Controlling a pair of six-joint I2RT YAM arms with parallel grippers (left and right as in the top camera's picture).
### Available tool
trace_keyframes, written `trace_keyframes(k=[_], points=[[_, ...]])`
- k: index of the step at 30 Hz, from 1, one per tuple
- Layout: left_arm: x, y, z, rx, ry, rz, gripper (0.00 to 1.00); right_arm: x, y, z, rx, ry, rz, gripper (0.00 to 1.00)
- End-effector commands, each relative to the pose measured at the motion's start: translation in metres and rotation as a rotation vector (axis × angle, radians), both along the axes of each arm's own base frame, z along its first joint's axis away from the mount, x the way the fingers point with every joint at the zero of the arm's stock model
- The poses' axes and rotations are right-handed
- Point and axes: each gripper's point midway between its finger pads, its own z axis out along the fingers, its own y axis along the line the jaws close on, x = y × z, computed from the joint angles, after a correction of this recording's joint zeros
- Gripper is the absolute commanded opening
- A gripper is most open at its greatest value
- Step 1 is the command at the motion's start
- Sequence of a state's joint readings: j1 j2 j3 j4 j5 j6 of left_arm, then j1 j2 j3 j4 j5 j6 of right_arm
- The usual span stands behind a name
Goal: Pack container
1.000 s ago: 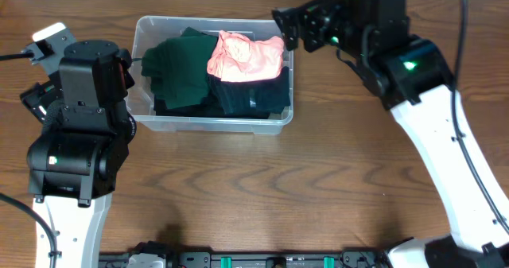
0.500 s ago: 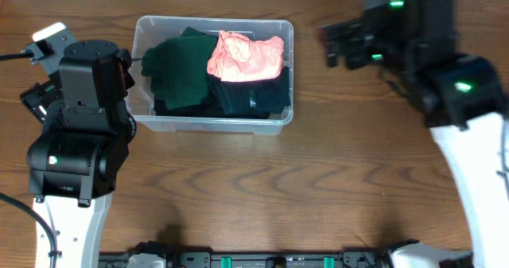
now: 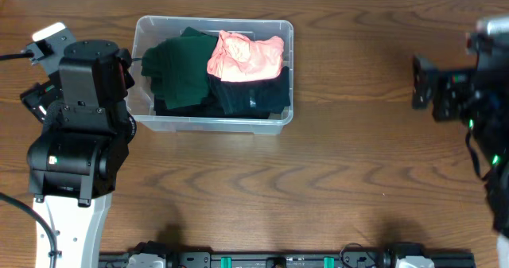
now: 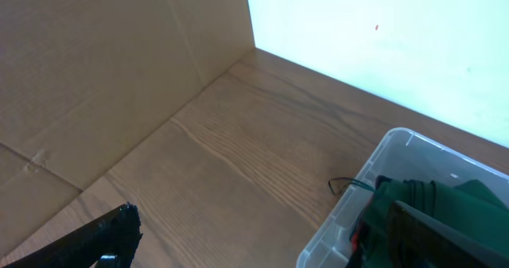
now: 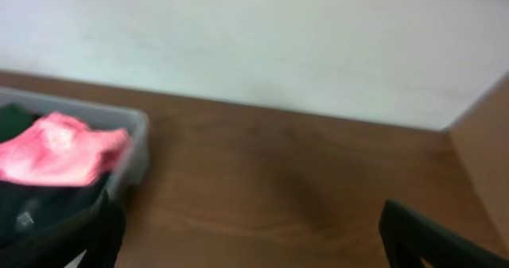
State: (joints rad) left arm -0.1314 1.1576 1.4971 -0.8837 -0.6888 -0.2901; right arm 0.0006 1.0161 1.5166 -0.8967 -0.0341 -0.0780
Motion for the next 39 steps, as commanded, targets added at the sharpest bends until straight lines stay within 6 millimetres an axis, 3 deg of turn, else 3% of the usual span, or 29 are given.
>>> trace_keyframes(k=[1,10,16,21,29,39], points=[[-0.002,0.004,0.005,0.015,-0.008,0.020,0.98,-0.013,-0.017,-0.046,-0.019,0.014,-0.052,0.99],[-0.002,0.004,0.005,0.015,-0.008,0.020,0.98,-0.053,-0.028,-0.176,0.049,0.063,-0.135,0.99],[-0.002,0.004,0.005,0.015,-0.008,0.020,0.98,-0.067,-0.026,-0.227,0.094,0.037,-0.155,0.99],[-0.002,0.004,0.005,0.015,-0.008,0.020,0.98,-0.074,-0.025,-0.250,0.166,0.025,-0.185,0.99],[-0.002,0.004,0.005,0.015,-0.008,0.020,0.98,-0.078,-0.025,-0.255,0.164,-0.025,-0.180,0.99],[-0.002,0.004,0.005,0.015,-0.008,0.020,0.98,-0.081,-0.020,-0.274,0.171,-0.040,-0.159,0.99]])
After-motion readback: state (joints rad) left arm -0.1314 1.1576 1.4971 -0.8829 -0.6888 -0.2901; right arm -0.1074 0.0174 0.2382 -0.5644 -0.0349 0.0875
